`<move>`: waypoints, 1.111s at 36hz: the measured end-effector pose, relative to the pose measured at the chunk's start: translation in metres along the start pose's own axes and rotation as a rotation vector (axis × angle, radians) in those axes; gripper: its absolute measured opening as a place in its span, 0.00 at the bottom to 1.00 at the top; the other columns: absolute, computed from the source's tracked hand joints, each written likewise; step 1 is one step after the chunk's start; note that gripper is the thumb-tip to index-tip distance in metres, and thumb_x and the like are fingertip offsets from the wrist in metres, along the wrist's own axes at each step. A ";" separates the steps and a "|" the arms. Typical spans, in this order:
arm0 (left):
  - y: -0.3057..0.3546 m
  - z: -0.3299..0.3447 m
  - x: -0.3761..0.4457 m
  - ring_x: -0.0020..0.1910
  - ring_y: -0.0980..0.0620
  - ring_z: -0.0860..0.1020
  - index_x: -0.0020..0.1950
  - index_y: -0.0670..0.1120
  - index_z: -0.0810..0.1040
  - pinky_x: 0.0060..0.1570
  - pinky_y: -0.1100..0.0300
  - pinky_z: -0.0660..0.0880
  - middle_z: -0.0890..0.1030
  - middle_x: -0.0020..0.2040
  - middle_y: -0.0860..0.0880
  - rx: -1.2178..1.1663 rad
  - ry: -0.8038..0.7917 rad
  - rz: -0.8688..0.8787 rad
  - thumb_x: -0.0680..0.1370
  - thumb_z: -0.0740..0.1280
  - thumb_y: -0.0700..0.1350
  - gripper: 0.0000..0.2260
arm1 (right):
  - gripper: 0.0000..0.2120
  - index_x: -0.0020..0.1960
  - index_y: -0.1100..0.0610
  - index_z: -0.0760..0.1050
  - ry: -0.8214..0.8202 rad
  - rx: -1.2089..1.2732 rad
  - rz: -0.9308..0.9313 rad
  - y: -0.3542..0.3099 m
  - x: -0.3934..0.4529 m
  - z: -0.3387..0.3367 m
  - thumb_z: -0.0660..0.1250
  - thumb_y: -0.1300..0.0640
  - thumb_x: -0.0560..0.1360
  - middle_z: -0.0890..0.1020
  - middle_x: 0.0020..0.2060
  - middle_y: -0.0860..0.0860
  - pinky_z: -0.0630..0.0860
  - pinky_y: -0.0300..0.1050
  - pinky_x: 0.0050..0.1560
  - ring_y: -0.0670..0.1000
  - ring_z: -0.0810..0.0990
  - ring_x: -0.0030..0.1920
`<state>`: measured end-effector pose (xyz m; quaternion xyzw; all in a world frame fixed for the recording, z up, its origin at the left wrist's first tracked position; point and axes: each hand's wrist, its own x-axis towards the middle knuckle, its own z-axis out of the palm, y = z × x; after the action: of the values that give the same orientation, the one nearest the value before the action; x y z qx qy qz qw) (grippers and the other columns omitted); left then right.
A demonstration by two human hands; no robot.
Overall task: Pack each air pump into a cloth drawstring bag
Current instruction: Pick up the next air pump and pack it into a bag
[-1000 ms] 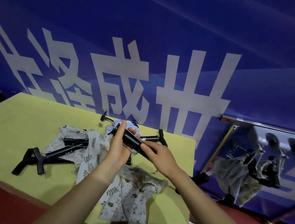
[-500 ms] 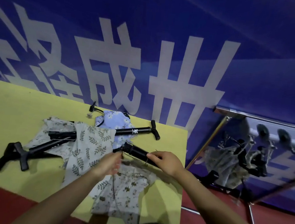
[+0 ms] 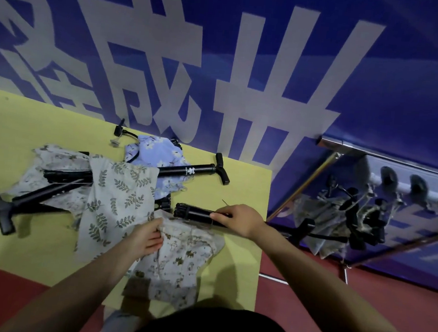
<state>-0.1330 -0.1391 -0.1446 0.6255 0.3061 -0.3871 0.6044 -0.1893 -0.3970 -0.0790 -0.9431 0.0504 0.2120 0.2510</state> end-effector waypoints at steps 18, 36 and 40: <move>0.032 0.025 -0.016 0.59 0.40 0.79 0.61 0.35 0.76 0.60 0.48 0.73 0.80 0.58 0.36 -0.149 -0.203 0.259 0.82 0.58 0.38 0.12 | 0.22 0.58 0.44 0.80 -0.006 0.033 -0.017 0.010 0.007 -0.013 0.57 0.33 0.76 0.84 0.53 0.46 0.76 0.48 0.54 0.49 0.79 0.52; 0.064 0.021 -0.109 0.53 0.49 0.82 0.58 0.40 0.80 0.53 0.59 0.78 0.83 0.56 0.42 0.220 -0.377 0.550 0.77 0.68 0.46 0.13 | 0.19 0.57 0.40 0.79 0.009 -0.031 -0.150 -0.006 -0.019 -0.016 0.57 0.32 0.76 0.84 0.46 0.49 0.76 0.49 0.49 0.50 0.79 0.46; 0.065 0.030 -0.125 0.50 0.51 0.82 0.55 0.43 0.81 0.52 0.61 0.77 0.85 0.49 0.48 0.277 -0.380 0.658 0.78 0.67 0.45 0.09 | 0.19 0.59 0.39 0.78 0.017 -0.140 -0.199 -0.016 -0.027 -0.013 0.57 0.33 0.76 0.82 0.43 0.50 0.76 0.48 0.46 0.51 0.79 0.45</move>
<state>-0.1455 -0.1640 -0.0038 0.6828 -0.0826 -0.3193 0.6519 -0.2061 -0.3902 -0.0502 -0.9604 -0.0561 0.1813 0.2040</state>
